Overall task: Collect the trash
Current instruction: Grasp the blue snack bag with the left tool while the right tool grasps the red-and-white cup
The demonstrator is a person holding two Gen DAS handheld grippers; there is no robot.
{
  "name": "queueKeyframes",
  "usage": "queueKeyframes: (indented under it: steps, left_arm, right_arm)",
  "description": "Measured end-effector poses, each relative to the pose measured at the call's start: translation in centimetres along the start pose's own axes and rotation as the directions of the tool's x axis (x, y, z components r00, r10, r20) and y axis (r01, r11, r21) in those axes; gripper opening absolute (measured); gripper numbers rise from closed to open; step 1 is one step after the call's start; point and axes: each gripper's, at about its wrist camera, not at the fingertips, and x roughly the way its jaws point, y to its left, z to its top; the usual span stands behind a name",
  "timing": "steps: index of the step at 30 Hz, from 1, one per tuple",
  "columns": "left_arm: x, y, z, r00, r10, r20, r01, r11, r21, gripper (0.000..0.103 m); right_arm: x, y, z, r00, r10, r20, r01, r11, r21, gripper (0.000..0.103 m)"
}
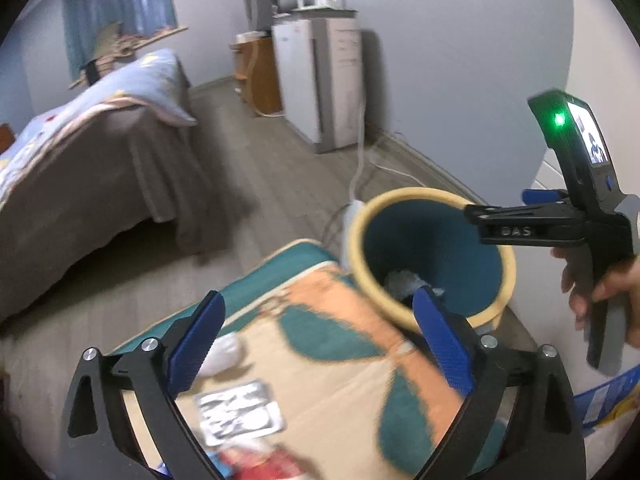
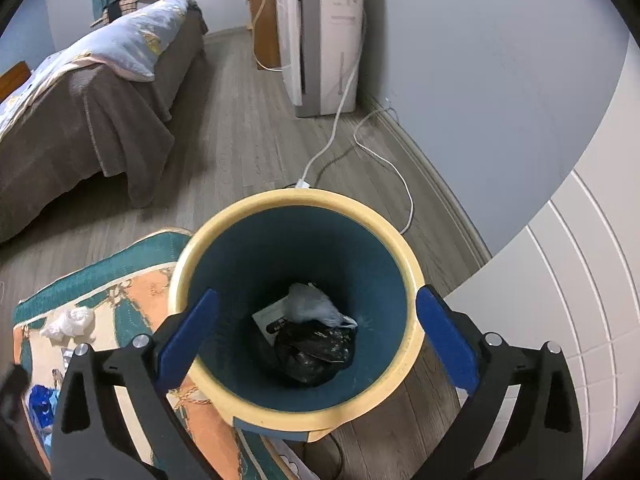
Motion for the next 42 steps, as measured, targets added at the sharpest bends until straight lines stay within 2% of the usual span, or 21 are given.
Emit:
queueKeyframes:
  steps: [5,6,8,12,15,18,21,25,28,32,39,41,42]
  left_arm:
    - [-3.9,4.4,-1.9,0.998,0.068,0.0,-0.068,0.996,-0.063,0.095]
    - [-4.7,5.2,-2.4,0.997,0.08,0.001,-0.08,0.994,-0.073,0.096]
    - [-6.1,7.0,-3.4,0.993,0.114,-0.005,-0.114,0.989,-0.092,0.096]
    - [-8.4,9.8,-5.3,0.985,0.174,-0.015,-0.175,0.976,-0.128,0.096]
    - [-9.8,12.0,-7.0,0.979,0.204,-0.029,-0.206,0.963,-0.173,0.096]
    - [-10.6,13.9,-9.0,0.971,0.234,-0.053,-0.24,0.95,-0.202,0.096]
    - [-11.3,15.6,-11.1,0.963,0.256,-0.08,-0.268,0.934,-0.236,0.096]
    - [-10.4,17.1,-13.3,0.962,0.247,-0.118,-0.271,0.92,-0.282,0.096]
    - [-9.2,17.5,-14.7,0.962,0.228,-0.149,-0.263,0.922,-0.284,0.096]
    - [-7.4,17.2,-16.0,0.962,0.186,-0.201,-0.235,0.938,-0.256,0.096]
    - [-5.4,16.8,-17.4,0.954,0.132,-0.27,-0.193,0.958,-0.212,0.096]
    - [-4.9,16.6,-17.7,0.951,0.098,-0.295,-0.165,0.963,-0.214,0.094]
    - [-4.7,16.4,-17.9,0.948,0.082,-0.308,-0.151,0.966,-0.21,0.09]
  right_arm:
    - [-1.1,1.8,-0.3,1.0,0.008,-0.011,-0.008,1.0,-0.011,0.097]
    - [-1.5,2.2,-0.1,1.0,-0.011,-0.017,0.011,1.0,0.002,0.097]
    - [-2.1,2.7,0.0,0.999,-0.036,-0.012,0.037,0.999,0.013,0.097]
    - [-3.9,5.0,-0.3,1.0,-0.018,0.024,0.018,1.0,-0.002,0.097]
    - [-5.6,7.7,-1.1,0.996,0.056,0.072,-0.051,0.996,-0.076,0.097]
    - [-7.1,11.1,-2.4,0.989,0.081,0.122,-0.058,0.982,-0.181,0.097]
    - [-7.6,14.6,-4.2,0.987,0.103,0.12,-0.067,0.959,-0.275,0.097]
    - [-6.9,18.3,-6.5,0.984,0.175,-0.003,-0.167,0.931,-0.324,0.097]
    - [-6.8,20.3,-7.7,0.975,0.221,-0.031,-0.217,0.91,-0.353,0.097]
    - [-6.0,22.2,-9.1,0.975,0.213,-0.062,-0.22,0.889,-0.401,0.097]
    - [-4.0,23.5,-11.6,0.961,0.225,-0.162,-0.274,0.86,-0.43,0.097]
    - [-3.1,24.0,-12.3,0.951,0.229,-0.207,-0.299,0.851,-0.431,0.091]
    - [-2.8,24.2,-12.5,0.95,0.224,-0.217,-0.3,0.848,-0.438,0.088]
